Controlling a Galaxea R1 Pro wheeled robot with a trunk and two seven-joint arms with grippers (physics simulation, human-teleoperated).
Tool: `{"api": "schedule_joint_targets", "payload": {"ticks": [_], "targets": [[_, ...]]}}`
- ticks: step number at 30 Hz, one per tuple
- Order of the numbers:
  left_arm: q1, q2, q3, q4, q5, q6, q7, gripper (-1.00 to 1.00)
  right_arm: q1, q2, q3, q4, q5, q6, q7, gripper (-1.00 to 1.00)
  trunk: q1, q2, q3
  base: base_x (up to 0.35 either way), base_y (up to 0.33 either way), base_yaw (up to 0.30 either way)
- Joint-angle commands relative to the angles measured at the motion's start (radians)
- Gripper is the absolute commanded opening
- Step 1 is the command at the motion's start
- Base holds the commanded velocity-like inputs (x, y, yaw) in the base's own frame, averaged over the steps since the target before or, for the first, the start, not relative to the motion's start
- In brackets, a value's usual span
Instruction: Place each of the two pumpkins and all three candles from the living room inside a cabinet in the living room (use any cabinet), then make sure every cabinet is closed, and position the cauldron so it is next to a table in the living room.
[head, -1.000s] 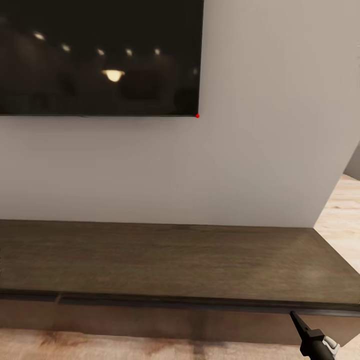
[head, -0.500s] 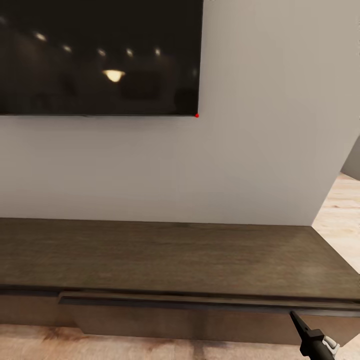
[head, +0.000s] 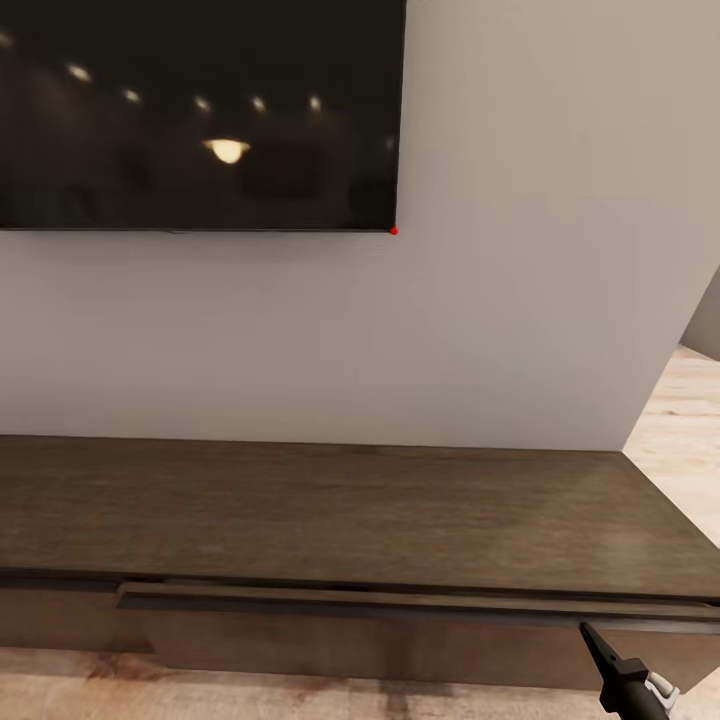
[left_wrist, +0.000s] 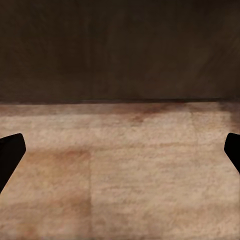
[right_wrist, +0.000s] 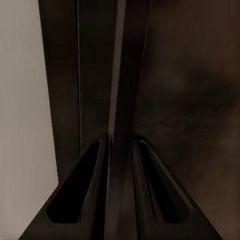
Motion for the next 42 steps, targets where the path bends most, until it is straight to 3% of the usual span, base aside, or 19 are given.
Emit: {"api": "schedule_joint_targets", "payload": {"ticks": [1, 35, 42], "targets": [[0.000, 0.000, 0.000, 0.000, 0.003, -0.002, -0.003, 1.00, -0.001, -0.001, 0.011, 0.000, -0.019, 0.021, 0.042, -1.00, 0.000, 0.000, 0.000, 0.000, 0.000, 0.000], [0.000, -0.001, 0.000, 0.003, 0.004, -0.002, -0.003, 1.00, -0.001, 0.003, 0.009, -0.011, -0.018, 0.018, 0.040, -1.00, 0.000, 0.000, 0.000, -0.006, 0.000, 0.000], [0.000, -0.001, 0.000, 0.003, 0.004, -0.002, -0.003, 1.00, -0.001, 0.004, 0.010, -0.013, -0.019, 0.018, 0.007, -1.00, 0.000, 0.000, 0.000, -0.169, 0.000, 0.000]]}}
